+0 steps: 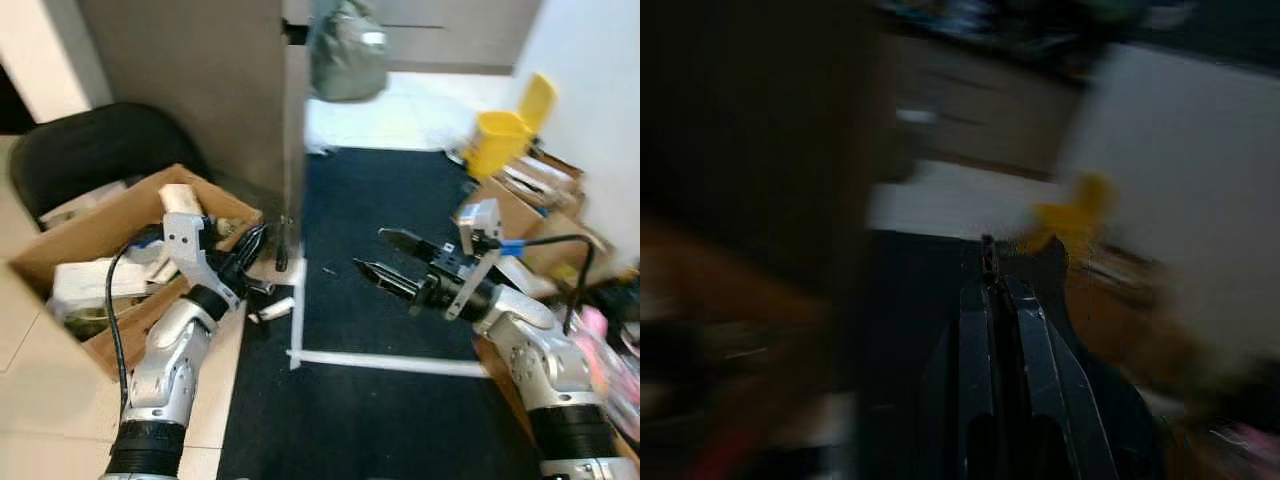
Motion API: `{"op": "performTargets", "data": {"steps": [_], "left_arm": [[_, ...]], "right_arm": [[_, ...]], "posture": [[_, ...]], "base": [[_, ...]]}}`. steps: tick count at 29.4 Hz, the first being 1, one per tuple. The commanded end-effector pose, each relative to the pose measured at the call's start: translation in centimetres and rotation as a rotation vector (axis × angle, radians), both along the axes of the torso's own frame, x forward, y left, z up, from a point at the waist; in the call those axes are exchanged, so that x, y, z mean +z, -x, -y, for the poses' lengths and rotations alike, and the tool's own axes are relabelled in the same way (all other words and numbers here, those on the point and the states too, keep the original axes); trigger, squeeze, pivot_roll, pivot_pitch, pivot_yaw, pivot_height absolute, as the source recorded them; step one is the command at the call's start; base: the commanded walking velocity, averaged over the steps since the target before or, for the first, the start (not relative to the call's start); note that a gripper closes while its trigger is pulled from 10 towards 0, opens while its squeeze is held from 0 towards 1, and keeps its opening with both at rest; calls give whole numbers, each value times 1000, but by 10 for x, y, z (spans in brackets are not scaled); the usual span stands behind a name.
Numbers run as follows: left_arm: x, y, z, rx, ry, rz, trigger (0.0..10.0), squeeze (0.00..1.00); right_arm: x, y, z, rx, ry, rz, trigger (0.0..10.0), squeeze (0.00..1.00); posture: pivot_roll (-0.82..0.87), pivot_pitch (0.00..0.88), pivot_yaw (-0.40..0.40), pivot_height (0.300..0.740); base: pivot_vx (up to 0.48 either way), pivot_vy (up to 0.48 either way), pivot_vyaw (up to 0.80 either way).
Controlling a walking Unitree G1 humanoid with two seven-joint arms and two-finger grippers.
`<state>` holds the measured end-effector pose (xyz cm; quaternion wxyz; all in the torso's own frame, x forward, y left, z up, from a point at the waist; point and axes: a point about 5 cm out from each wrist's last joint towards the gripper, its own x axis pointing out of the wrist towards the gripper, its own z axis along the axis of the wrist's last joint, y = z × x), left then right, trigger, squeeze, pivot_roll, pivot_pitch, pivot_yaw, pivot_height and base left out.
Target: Picking trash to rubbish bin
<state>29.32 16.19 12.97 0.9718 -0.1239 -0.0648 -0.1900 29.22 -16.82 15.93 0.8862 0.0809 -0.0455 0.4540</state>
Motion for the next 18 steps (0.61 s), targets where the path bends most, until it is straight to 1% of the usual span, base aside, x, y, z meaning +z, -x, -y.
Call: {"op": "performTargets", "data": {"steps": [1, 2, 3, 5, 11, 13, 16, 18], "left_arm": [[-8, 0, -27, 157, -85, -52, 10000, 0], [-8, 0, -27, 157, -85, -52, 10000, 0], [-11, 1, -37, 219, -120, -74, 10000, 0], [-17, 3, -46, 285, -148, -112, 10000, 0], [-24, 4, -47, 314, -155, -141, 10000, 0], [-26, 4, -48, 315, -151, -152, 10000, 0], [-25, 3, -48, 308, -149, -147, 10000, 0], [-24, 3, -51, 330, -156, -146, 10000, 0]], "right_arm": [[-1, 0, 1, -5, 8, 5, 10000, 0], [-1, 0, 1, -5, 8, 5, 10000, 0], [-1, 0, 1, -4, 12, 9, 10000, 0], [-1, 0, 2, -5, 16, 13, 10000, 0], [-1, -3, 3, -30, 29, 8, 10000, 0], [-1, -6, 5, -67, 30, 4, 10000, 0], [0, -6, 6, -77, 21, 3, 10000, 0], [1, -7, 7, -79, 18, 8, 10000, 0]], "posture": [[-57, 0, -24, 740], [-57, 0, -24, 740], [-52, 0, -22, 740], [-52, 0, -22, 740], [-49, 0, -22, 740], [-49, 0, -22, 740], [-49, 0, -22, 740], [-49, 0, -24, 740]], "base": [[0, 0, 781], [0, 0, 781], [0, 0, 781], [0, 0, 781], [0, 0, 783], [0, 0, 0], [0, 0, 0], [152, 0, 0]]}}
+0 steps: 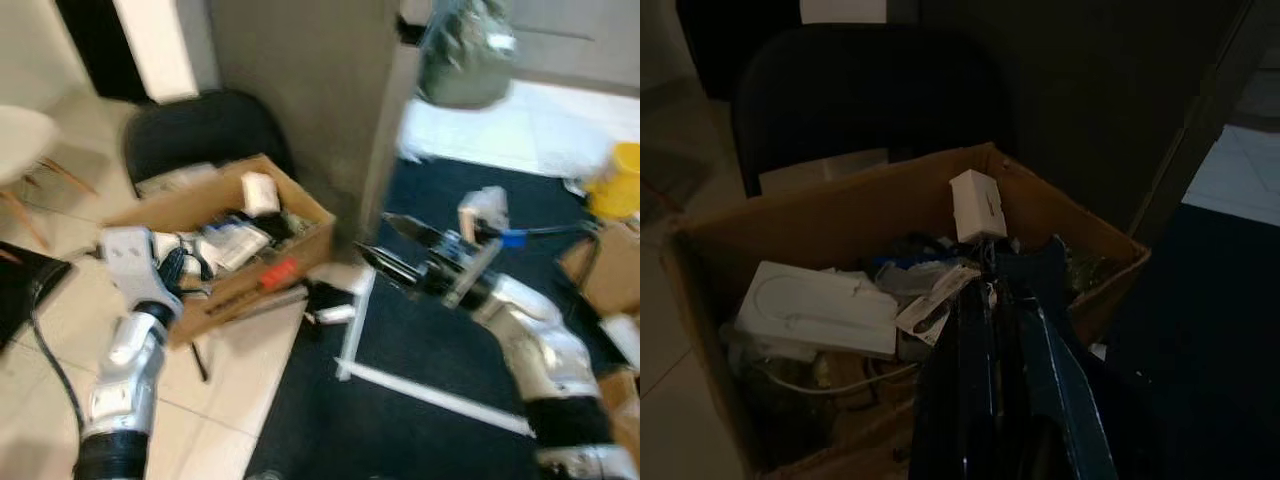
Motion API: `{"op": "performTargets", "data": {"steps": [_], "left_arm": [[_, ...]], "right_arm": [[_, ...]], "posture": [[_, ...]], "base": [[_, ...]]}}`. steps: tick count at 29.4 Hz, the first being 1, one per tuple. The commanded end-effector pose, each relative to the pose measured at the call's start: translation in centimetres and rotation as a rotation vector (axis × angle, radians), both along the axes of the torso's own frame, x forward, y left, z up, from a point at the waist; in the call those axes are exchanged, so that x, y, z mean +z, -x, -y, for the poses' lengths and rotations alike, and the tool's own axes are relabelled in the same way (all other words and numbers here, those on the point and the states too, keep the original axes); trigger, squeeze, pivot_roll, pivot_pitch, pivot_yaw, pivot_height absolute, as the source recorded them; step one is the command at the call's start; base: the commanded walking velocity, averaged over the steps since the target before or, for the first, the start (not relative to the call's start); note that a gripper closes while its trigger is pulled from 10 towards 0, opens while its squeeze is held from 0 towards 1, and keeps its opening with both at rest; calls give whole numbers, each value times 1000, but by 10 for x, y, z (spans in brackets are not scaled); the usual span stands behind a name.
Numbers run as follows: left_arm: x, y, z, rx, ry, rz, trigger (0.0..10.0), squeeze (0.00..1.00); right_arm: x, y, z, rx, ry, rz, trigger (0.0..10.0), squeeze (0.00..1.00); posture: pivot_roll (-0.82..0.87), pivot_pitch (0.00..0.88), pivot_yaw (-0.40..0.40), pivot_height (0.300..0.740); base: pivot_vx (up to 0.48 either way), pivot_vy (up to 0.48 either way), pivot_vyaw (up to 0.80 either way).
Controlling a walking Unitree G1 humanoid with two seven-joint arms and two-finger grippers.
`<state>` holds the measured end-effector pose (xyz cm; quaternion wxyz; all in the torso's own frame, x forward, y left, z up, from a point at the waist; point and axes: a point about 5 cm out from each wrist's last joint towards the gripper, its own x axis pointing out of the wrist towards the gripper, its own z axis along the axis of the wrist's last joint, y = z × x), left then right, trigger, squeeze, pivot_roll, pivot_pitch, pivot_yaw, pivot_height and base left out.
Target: Picking trash to rubbish bin
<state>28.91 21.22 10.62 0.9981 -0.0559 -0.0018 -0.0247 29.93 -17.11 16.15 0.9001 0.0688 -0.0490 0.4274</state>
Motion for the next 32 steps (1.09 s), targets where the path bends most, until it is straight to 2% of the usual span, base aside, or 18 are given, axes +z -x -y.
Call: {"op": "performTargets", "data": {"steps": [1, 25, 32], "left_arm": [[-1, -2, -2, 16, -19, -6, 10000, 0], [-2, -6, -11, 74, -45, -11, 10000, 0], [-2, -5, -13, 84, -47, -12, 10000, 0]], "right_arm": [[0, 0, 4, -19, -1, -2, 10000, 0], [-1, -3, 5, -39, 38, 2, 10000, 0], [0, -2, 7, -31, 15, 2, 10000, 0]], "posture": [[-49, 0, -24, 740], [-47, 0, -27, 740], [-47, 0, -27, 740]], "base": [[304, 0, 0], [453, 0, 0], [480, 0, 696]]}}
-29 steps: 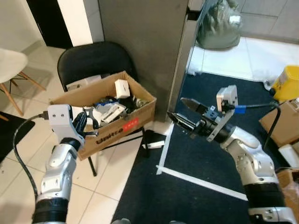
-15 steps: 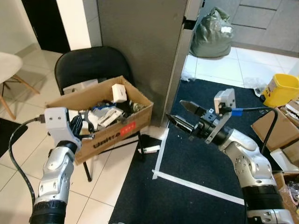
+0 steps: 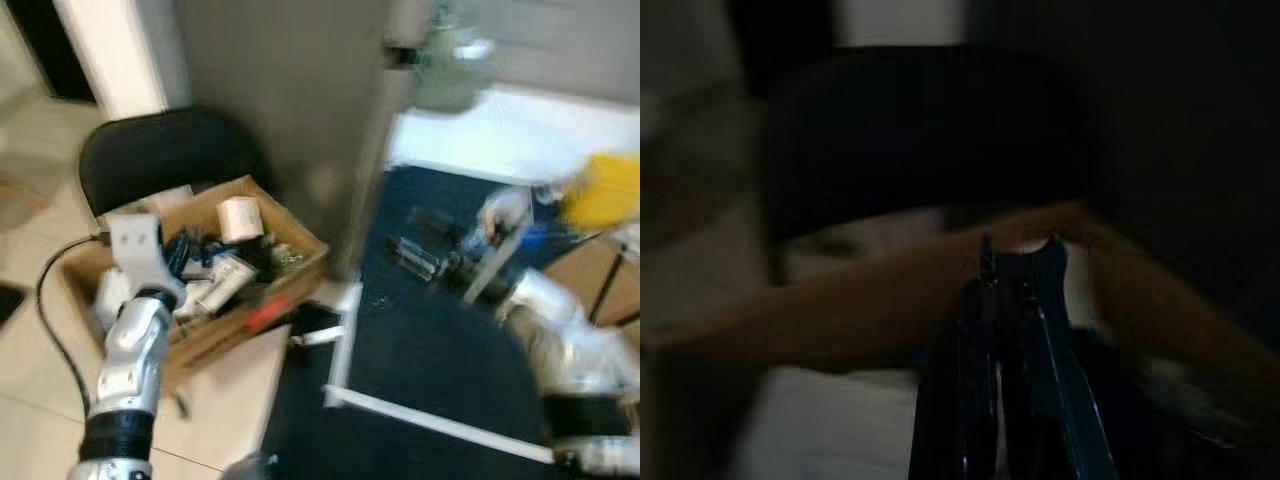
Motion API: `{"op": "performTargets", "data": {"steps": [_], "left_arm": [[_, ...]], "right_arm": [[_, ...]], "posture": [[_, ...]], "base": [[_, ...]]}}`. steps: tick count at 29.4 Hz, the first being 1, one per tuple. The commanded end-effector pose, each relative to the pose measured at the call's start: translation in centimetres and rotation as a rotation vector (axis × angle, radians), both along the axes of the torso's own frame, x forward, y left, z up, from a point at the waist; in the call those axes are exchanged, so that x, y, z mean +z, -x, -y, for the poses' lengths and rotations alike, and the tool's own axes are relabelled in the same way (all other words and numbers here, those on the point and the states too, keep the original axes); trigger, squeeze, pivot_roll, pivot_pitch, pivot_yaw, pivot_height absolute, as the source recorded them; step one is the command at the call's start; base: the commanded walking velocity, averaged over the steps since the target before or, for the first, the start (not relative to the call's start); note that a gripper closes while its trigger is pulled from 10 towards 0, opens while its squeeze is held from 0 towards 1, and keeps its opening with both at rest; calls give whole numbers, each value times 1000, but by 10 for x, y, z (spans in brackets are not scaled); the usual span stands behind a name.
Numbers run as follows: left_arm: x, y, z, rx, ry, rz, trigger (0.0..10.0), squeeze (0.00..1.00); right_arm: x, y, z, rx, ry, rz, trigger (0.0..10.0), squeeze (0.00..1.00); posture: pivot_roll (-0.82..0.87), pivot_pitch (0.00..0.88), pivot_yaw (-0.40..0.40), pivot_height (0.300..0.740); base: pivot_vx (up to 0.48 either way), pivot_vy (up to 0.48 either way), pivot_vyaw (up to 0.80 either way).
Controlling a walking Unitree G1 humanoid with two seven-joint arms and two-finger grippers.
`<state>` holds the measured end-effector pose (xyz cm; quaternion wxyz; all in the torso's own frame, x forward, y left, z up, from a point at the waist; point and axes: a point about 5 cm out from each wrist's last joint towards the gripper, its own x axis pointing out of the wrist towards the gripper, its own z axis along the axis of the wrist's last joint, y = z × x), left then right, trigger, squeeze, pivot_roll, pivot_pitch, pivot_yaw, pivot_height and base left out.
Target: Picking trash to rubbish bin
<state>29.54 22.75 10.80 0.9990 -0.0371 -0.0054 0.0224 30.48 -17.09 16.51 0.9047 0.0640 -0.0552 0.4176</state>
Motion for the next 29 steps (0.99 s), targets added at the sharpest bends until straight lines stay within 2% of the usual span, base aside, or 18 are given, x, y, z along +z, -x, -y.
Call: {"op": "performTargets", "data": {"steps": [1, 5, 9, 14, 18, 19, 25, 28, 29], "left_arm": [[-4, 1, 2, -7, -8, -18, 10000, 0], [-6, 0, 1, 0, 0, -34, 10000, 0], [-10, -1, 2, 9, -1, -60, 10000, 0], [-32, 2, -2, 40, 52, -210, 10000, 0], [-37, 4, -1, 26, 83, -233, 10000, 20], [-38, 4, -1, 13, 98, -237, 10000, 1000], [-35, 2, 1, -13, 121, -225, 10000, 1000], [-34, 1, 1, -20, 118, -224, 10000, 1000], [-34, 1, 0, -14, 94, -233, 10000, 737]], "right_arm": [[-3, 3, 7, -11, 12, -11, 10000, 0], [-5, 1, 8, -43, 9, -27, 10000, 0], [-5, 0, 9, -47, 18, -27, 10000, 0], [-8, -1, 12, -64, 42, -35, 10000, 0], [-9, -1, 13, -66, 54, -38, 10000, 0], [-10, -1, 13, -62, 64, -40, 10000, 0], [-14, 8, 12, 35, 111, -49, 10000, 0], [-15, 9, 12, 46, 117, -51, 10000, 0], [-15, 9, 12, 43, 117, -52, 10000, 0]], "posture": [[-47, 0, -27, 740], [-47, 0, -27, 740], [-43, 0, -29, 740], [-43, 0, -29, 740], [-43, 0, -29, 740], [-43, 0, -29, 740], [-44, 0, -27, 740], [-44, 0, -27, 740], [-44, 0, -27, 740]], "base": [[480, 0, 744], [398, 0, 0], [0, 0, 0], [0, 0, 0], [0, 0, 0], [0, 0, 0], [0, 0, 0], [0, 0, 0], [0, 0, 0]]}}
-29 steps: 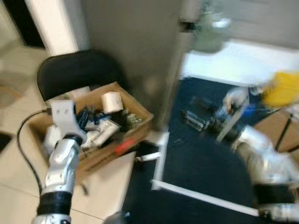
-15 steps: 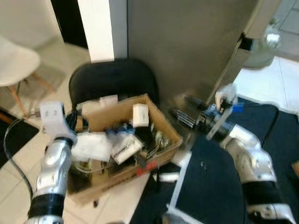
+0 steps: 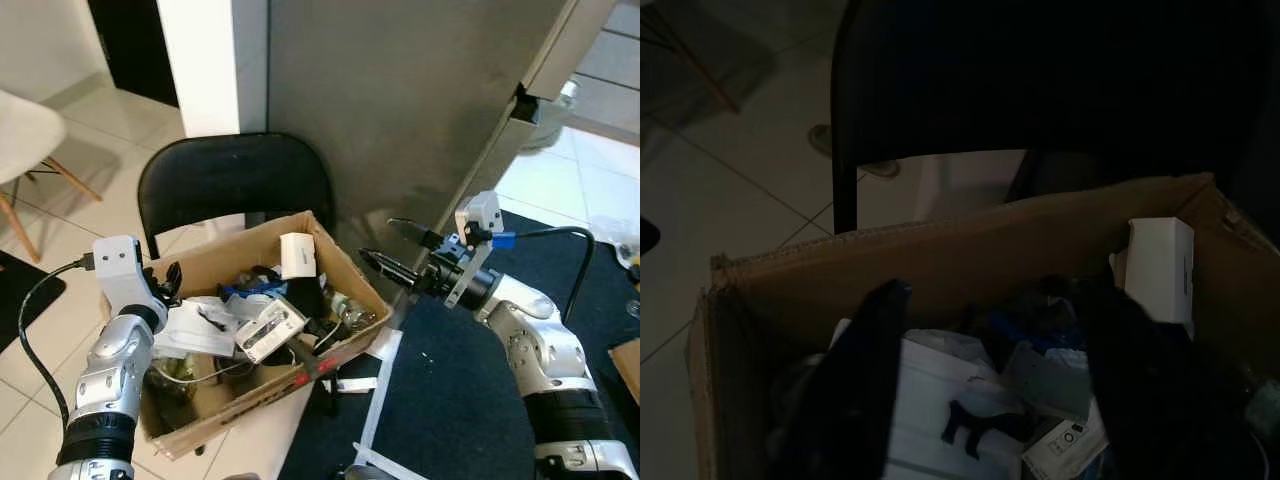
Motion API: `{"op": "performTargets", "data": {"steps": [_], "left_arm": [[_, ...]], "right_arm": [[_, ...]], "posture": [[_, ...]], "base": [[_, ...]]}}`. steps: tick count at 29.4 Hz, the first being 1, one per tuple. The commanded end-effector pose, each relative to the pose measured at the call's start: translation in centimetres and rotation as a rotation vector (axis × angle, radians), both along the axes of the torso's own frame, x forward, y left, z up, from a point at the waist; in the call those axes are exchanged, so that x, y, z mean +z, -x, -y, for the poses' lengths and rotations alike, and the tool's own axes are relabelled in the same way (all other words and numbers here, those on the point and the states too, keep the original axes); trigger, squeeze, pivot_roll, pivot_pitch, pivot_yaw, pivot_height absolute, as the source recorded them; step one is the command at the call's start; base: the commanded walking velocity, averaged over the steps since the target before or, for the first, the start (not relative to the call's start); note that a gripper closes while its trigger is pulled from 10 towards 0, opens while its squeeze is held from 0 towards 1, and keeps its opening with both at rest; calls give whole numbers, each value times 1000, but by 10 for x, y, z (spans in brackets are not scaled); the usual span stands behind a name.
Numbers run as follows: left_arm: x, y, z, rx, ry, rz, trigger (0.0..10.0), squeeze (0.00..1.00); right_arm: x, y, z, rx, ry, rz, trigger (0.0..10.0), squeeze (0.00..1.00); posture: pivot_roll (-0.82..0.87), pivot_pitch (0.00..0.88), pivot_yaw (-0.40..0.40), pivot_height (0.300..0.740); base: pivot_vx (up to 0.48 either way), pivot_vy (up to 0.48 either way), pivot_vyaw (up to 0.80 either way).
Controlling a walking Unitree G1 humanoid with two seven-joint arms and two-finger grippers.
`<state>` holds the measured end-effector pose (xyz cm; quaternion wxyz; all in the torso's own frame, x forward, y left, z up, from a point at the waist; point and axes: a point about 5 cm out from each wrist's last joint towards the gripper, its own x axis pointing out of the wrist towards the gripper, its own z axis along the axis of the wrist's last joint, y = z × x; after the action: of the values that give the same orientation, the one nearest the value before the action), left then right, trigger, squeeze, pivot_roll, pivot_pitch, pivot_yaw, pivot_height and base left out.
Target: Picking trash to rubbish bin
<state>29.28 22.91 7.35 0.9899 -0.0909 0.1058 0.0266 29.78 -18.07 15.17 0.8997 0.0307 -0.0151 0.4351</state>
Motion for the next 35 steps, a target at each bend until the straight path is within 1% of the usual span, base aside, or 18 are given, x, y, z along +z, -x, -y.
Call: {"op": "performTargets", "data": {"steps": [1, 4, 6, 7, 12, 18, 21, 25, 27, 29, 30, 32, 35], "left_arm": [[1, -2, 1, -15, -27, -17, 10000, 0], [2, -2, -1, -6, -37, -2, 10000, 0], [4, 0, -1, -28, -6, 10, 10000, 0], [4, 0, -1, -28, -6, 10, 10000, 0], [5, 0, 2, -52, -3, 14, 10000, 0], [5, -1, 1, -37, -13, 16, 10000, 0], [4, -2, 1, -15, -24, 10, 10000, 0], [4, -2, 2, -22, -32, 12, 10000, 0], [5, -3, 4, -37, -33, 23, 10000, 0], [8, -4, 13, -77, -38, 49, 10000, 0], [8, -4, 13, -77, -38, 49, 10000, 0], [8, -4, 19, -104, -39, 55, 10000, 0], [8, -4, 24, -123, -60, 57, 10000, 0]], "right_arm": [[-2, 2, 2, 4, 20, -10, 10000, 0], [-2, 2, 2, 4, 17, -10, 10000, 0], [-2, 2, 2, 7, 13, -9, 10000, 0], [-2, 2, 2, 7, 13, -9, 10000, 0], [-2, 3, 3, 18, 4, -9, 10000, 0], [-2, 3, 3, 19, 4, -10, 10000, 0], [-3, 4, 2, 21, 7, -12, 10000, 0], [-3, 4, 1, 26, 6, -12, 10000, 0], [-4, 5, -1, 32, 3, -12, 10000, 0], [-3, 6, -3, 42, -4, -10, 10000, 0], [-3, 6, -3, 42, -4, -10, 10000, 0], [-3, 6, -4, 47, -9, -8, 10000, 0], [-2, 6, -5, 50, -12, -5, 10000, 0]], "posture": [[-44, 0, -27, 740], [-44, 0, -27, 740], [-44, 0, -27, 740], [-44, 0, -27, 740], [-44, 0, -27, 740], [-44, 0, -27, 740], [-44, 0, -27, 740], [-44, 0, -27, 740], [-44, 0, -27, 740], [-44, 0, -27, 740], [-44, 0, -27, 740], [-44, 0, -27, 740], [-45, 0, -27, 740]], "base": [[0, 0, 0], [0, 0, 0], [0, -142, 0], [0, -285, 0], [0, -420, 0], [0, -420, 0], [0, 0, 0], [0, 0, 0], [0, 0, 0], [0, 0, 0], [0, 0, 0], [0, 0, 0], [0, 0, 0]]}}
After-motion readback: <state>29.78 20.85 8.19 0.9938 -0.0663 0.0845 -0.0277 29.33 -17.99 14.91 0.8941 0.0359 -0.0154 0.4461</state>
